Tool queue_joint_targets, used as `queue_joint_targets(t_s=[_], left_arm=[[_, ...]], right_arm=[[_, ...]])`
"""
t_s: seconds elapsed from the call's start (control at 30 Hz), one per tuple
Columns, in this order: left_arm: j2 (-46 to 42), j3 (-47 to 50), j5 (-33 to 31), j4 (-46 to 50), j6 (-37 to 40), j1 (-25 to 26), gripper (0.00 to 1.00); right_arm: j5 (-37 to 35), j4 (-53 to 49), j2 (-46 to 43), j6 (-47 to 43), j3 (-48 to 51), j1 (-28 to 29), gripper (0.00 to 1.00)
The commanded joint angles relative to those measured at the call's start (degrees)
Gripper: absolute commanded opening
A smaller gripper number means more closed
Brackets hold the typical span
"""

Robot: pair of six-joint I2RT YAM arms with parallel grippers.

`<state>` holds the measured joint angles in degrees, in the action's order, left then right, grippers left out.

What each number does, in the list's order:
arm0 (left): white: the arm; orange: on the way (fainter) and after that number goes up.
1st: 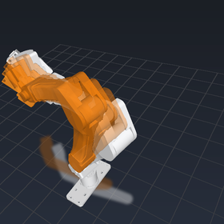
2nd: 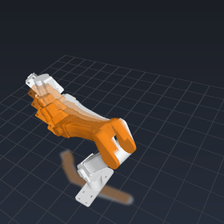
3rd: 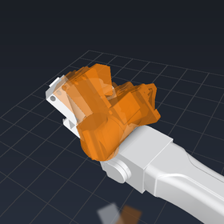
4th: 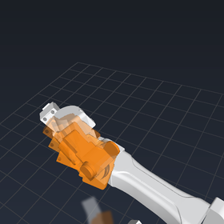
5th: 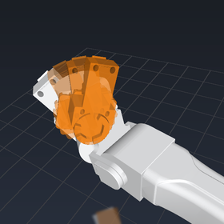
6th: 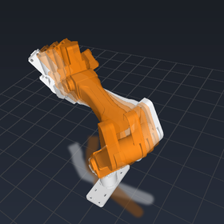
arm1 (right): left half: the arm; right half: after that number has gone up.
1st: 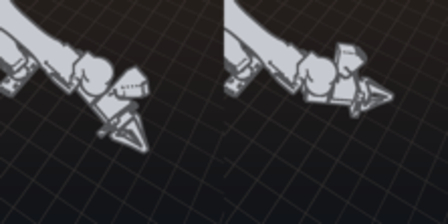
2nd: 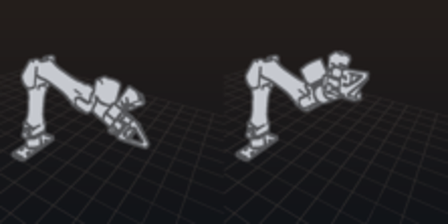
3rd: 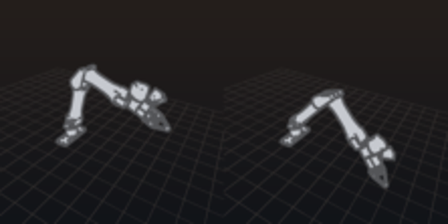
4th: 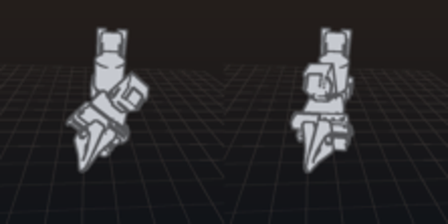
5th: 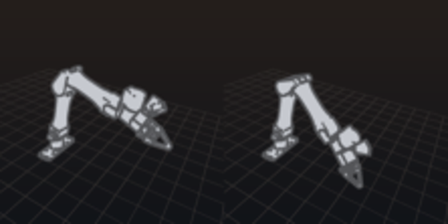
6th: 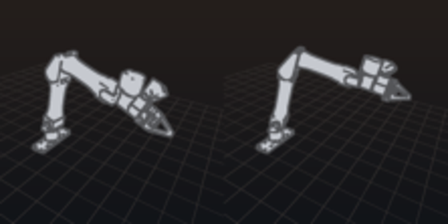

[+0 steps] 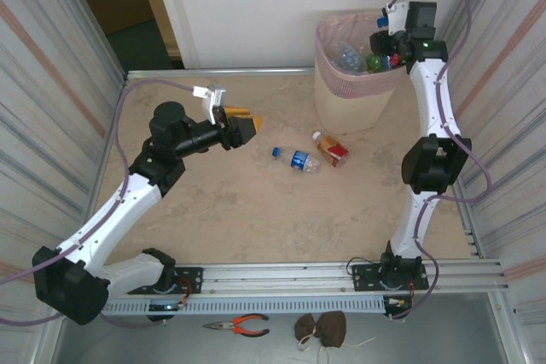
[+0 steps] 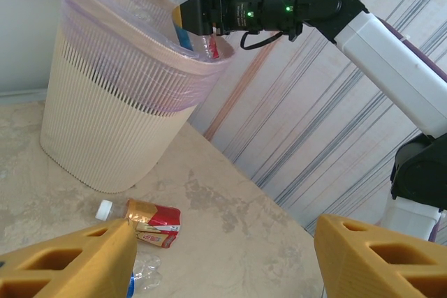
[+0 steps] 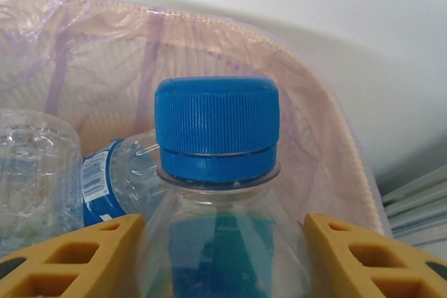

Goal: Put the plastic bottles in the bin

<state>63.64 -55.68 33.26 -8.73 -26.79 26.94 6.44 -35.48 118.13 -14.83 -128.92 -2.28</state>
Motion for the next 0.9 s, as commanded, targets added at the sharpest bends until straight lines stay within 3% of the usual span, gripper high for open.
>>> queue_joint_targets(t_s=[0.0,0.17,0.33,0.6,0.87], left_arm=[[-1.53,0.31,-0.30,-1.02,0.16,-0.45,0.68],[-1.96,0.40,-0.43,-1.02,0.05,-0.55,0.68],[-1.93,0.40,-0.47,-1.11,-0.10,-0.57,0.68],[-1.60,0.05,-0.34,-1.16,-0.07,-0.66,0.68],[-0.87,-0.09,-0.16,0.35,-0.28,-0.66,0.68]], right_arm=[[-2.63,-2.84,0.85,2.18,-4.47,-0.13,0.56],[-6.55,-3.89,0.54,2.74,-7.24,0.29,0.69],[-7.58,-3.45,-0.31,2.70,-7.94,0.76,0.73],[-4.97,-4.25,0.47,3.13,-7.93,0.76,0.45],[-3.20,-6.41,0.39,5.93,-2.49,0.17,0.33]])
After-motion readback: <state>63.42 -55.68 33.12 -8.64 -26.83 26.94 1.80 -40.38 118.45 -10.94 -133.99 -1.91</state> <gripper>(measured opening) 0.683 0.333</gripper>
